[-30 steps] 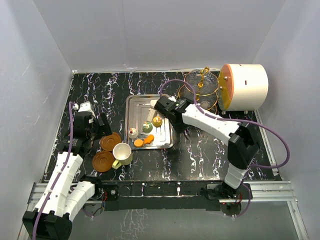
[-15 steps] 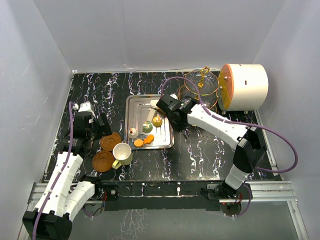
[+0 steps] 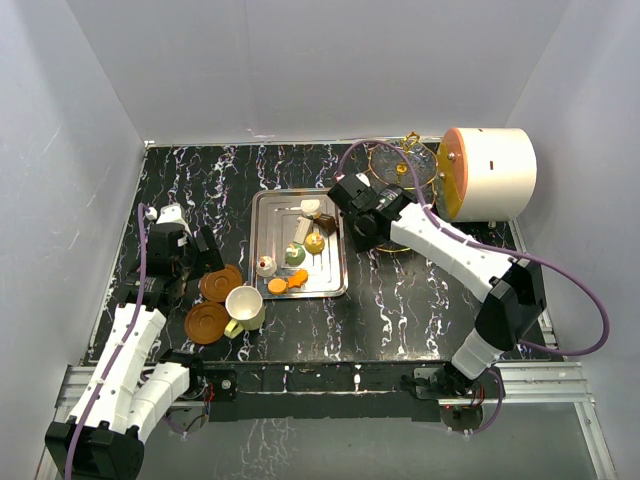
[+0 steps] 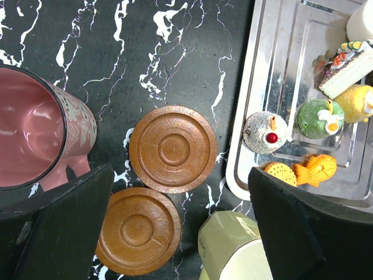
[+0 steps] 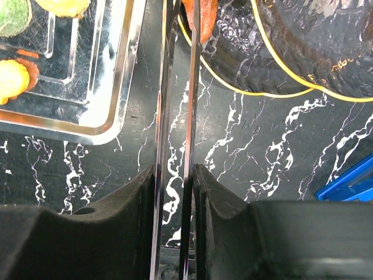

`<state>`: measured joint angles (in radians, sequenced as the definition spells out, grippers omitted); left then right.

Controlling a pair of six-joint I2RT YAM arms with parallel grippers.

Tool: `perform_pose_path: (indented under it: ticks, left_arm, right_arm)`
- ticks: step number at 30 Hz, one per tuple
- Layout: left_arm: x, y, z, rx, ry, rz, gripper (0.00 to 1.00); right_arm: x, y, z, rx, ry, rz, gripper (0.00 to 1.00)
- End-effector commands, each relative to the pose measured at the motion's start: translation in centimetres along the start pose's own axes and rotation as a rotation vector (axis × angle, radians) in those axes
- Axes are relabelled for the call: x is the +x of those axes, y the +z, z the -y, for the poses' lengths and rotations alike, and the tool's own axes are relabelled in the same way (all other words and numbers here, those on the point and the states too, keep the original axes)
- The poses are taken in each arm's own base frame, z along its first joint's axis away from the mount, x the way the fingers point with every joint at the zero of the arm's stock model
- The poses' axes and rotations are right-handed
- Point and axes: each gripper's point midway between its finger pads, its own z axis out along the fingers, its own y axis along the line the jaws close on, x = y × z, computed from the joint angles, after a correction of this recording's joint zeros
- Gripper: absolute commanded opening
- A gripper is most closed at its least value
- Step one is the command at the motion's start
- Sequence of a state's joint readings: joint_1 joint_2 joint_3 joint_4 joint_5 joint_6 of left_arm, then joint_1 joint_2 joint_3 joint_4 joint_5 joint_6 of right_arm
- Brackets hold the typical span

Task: Serve the afternoon tea
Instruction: Place the desert on the desert table.

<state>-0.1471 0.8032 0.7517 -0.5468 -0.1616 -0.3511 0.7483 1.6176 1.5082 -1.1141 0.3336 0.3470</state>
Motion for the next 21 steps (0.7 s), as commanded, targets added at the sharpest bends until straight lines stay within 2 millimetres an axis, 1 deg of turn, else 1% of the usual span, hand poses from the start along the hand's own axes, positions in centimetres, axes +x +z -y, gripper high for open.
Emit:
perform_pose_path:
  ticks: [1,7,10,14,21]
  left_arm:
    - [0.0,0.0,-0.2,-0.007,-0.001,0.006,0.99]
    - [0.1,0.1,-0.2,-0.008,0.001,0.0,0.99]
    - [0.1,0.1,-0.2,-0.009,0.0,0.001,0.99]
    - [0.1,0.2,-0.2,-0.009,0.002,-0.001,0.99]
    - [0.1,0.1,-0.3,-0.014,0.001,0.0,0.99]
  right_arm:
    - [-1.2,0.2,0.0,-0.016,0.037,0.06,0.26]
    - [-0.5,2.5,-0.7,-0.026,0.002,0.014,0.24]
    - [-0.2,3.3,-0.1,0.017,-0.005,0.0,0.24]
    - [0.2,3.8,1.0,0.076,-0.016,-0.029,0.24]
    - [0.4,4.2,1.3,0.078,-0.01,-0.036,0.24]
